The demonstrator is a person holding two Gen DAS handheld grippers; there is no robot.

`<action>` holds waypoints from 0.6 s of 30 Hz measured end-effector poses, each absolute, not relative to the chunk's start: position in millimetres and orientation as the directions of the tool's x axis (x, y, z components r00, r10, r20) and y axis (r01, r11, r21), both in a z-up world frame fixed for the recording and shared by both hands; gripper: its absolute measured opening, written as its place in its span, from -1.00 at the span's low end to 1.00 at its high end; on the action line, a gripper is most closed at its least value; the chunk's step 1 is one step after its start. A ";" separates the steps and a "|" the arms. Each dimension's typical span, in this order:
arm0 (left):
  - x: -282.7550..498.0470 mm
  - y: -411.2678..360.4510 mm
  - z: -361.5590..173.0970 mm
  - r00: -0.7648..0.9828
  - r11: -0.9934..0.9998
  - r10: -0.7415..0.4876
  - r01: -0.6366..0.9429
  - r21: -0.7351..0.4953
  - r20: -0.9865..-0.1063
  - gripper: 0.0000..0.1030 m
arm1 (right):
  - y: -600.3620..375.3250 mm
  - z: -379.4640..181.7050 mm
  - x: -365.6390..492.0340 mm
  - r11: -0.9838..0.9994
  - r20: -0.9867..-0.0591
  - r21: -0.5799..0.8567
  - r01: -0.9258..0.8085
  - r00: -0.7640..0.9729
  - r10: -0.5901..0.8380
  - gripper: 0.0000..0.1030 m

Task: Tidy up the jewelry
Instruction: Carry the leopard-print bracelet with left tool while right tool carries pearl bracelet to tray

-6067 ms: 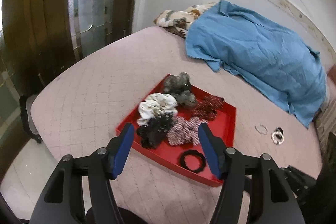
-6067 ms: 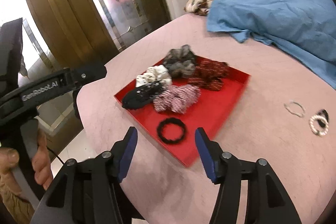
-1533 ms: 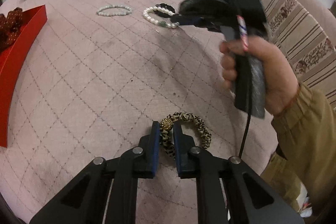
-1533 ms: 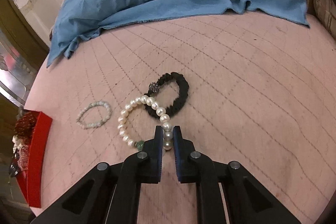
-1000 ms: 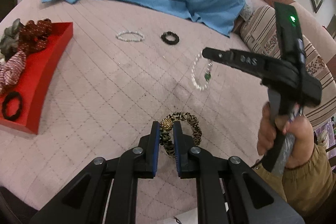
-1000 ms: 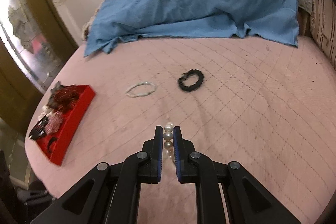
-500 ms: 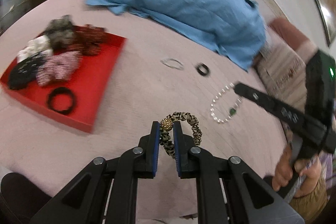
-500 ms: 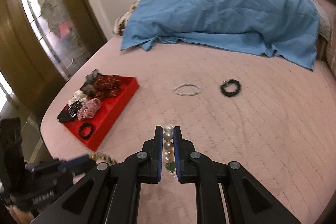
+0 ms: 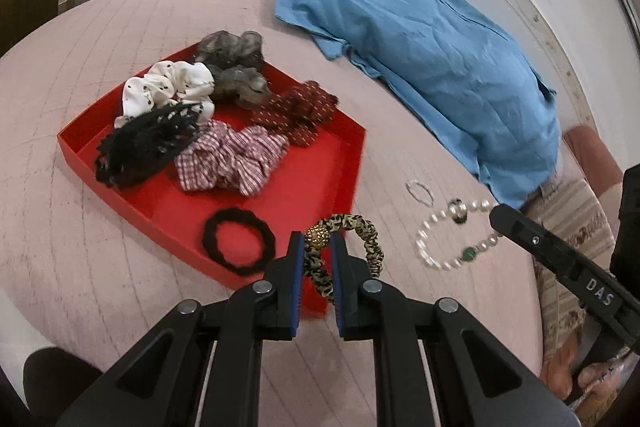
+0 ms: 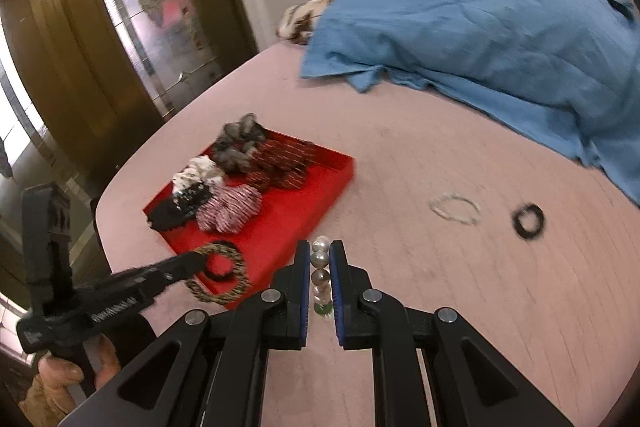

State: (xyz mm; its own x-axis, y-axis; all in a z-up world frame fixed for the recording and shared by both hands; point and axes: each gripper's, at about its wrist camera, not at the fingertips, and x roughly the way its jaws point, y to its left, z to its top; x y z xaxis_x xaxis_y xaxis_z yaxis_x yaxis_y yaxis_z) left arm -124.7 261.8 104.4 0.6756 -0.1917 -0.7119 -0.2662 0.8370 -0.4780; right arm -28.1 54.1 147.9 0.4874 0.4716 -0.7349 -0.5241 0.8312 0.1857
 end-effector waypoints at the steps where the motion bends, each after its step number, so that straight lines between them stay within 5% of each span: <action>1: -121.6 264.4 102.9 0.677 0.835 -0.189 -0.270 -0.479 -0.712 -0.76 | 62.3 148.2 -25.0 0.826 -0.736 0.188 -0.531 0.481 0.477 -0.79; 18: -96.8 285.7 57.2 0.638 0.799 -0.225 -0.312 -0.514 -0.736 -0.76 | 177.0 94.5 55.8 0.796 -0.823 0.222 -0.564 0.329 0.463 -0.79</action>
